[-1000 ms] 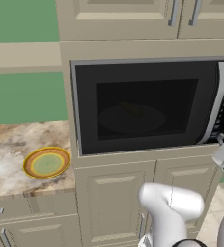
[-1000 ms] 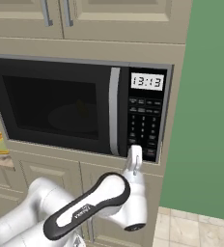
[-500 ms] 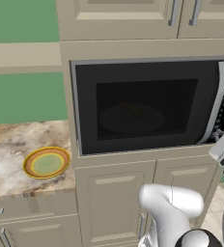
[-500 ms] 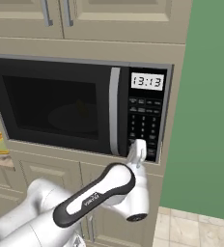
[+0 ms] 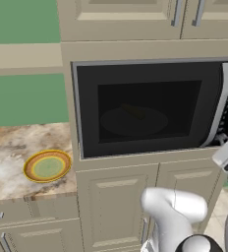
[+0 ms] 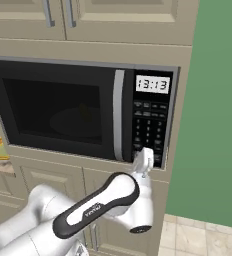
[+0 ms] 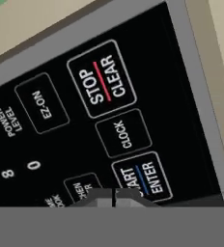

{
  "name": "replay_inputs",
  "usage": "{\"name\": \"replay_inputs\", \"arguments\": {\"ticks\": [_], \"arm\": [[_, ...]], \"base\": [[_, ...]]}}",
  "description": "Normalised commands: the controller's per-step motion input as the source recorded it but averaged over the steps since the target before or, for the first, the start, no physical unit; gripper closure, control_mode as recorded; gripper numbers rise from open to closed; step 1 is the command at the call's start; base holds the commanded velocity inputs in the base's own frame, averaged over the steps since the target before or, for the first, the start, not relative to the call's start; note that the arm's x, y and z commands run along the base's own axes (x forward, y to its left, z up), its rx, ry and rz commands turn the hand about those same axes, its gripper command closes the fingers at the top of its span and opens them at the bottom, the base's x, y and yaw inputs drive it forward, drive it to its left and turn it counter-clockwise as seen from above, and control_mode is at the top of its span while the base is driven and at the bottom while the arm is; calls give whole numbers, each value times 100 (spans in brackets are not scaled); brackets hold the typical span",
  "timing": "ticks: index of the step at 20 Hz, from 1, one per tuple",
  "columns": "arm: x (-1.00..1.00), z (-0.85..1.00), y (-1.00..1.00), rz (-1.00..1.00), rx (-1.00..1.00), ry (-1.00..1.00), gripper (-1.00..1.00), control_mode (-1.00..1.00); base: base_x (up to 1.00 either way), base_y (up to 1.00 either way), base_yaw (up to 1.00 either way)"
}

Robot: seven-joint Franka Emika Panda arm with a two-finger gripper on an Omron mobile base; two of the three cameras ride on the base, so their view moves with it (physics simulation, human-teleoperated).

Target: Pick the corn from the counter and place it in the microwave. Then turn on the microwave.

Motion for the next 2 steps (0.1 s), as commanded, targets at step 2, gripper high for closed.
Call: {"name": "replay_inputs", "arguments": {"ticks": [2], "arm": [[-47, 3, -6, 0, 5, 0, 100, -100]], "base": [[0, 0, 0]]}}
